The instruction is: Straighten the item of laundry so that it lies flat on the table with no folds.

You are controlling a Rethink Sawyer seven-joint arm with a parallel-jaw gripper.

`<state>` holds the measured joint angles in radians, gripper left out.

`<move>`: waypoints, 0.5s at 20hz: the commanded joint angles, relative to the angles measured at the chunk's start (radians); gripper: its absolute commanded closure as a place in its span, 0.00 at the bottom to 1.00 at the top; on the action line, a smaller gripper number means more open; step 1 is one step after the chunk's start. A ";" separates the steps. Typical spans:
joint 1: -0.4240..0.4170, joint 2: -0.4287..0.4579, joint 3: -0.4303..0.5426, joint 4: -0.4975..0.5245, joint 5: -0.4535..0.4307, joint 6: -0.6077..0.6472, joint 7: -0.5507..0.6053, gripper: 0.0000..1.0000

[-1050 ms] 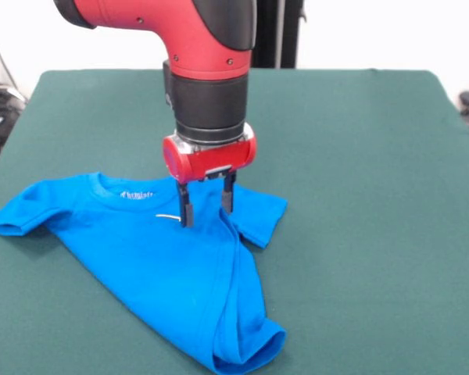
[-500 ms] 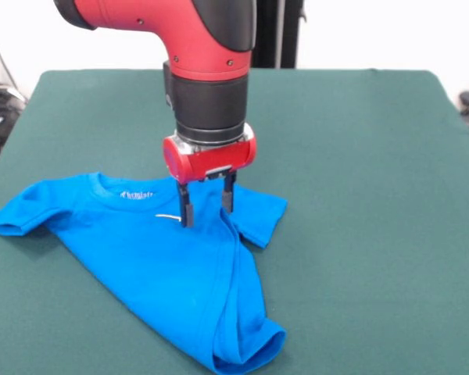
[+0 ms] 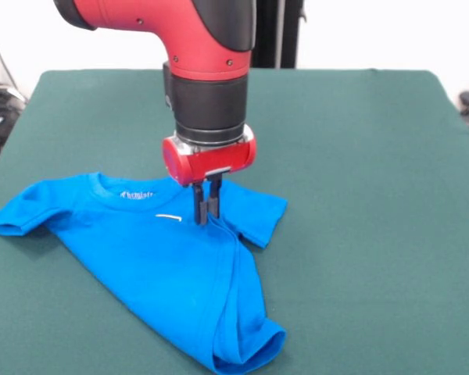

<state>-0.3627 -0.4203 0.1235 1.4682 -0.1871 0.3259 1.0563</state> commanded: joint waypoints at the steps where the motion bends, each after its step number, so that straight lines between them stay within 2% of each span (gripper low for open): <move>1: 0.020 0.070 0.094 0.078 0.058 -0.040 0.245 1.00; 10: 0.021 0.053 0.087 0.074 0.072 -0.011 0.241 1.00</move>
<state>-0.3623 -0.4204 0.1233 1.4684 -0.1761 0.3241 1.0563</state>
